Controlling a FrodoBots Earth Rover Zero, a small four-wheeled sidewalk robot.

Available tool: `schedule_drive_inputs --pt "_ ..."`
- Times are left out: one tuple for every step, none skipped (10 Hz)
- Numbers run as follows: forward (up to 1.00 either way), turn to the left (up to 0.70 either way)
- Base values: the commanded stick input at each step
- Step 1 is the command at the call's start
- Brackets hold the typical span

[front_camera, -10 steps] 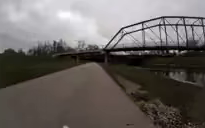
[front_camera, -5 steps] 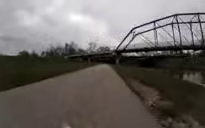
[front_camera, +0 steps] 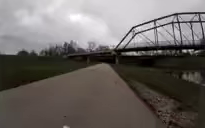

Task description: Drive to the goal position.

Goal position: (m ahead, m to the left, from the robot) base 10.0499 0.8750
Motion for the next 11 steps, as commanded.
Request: schedule_drive_inputs --pt "1.00 0.00" --pt "1.00 0.00" --pt "1.00 0.00" --pt "1.00 0.00" --pt "1.00 0.00" --pt "1.00 0.00" --pt "1.00 0.00" --pt "1.00 0.00" --pt "1.00 0.00" --pt "1.00 0.00" --pt "1.00 0.00"
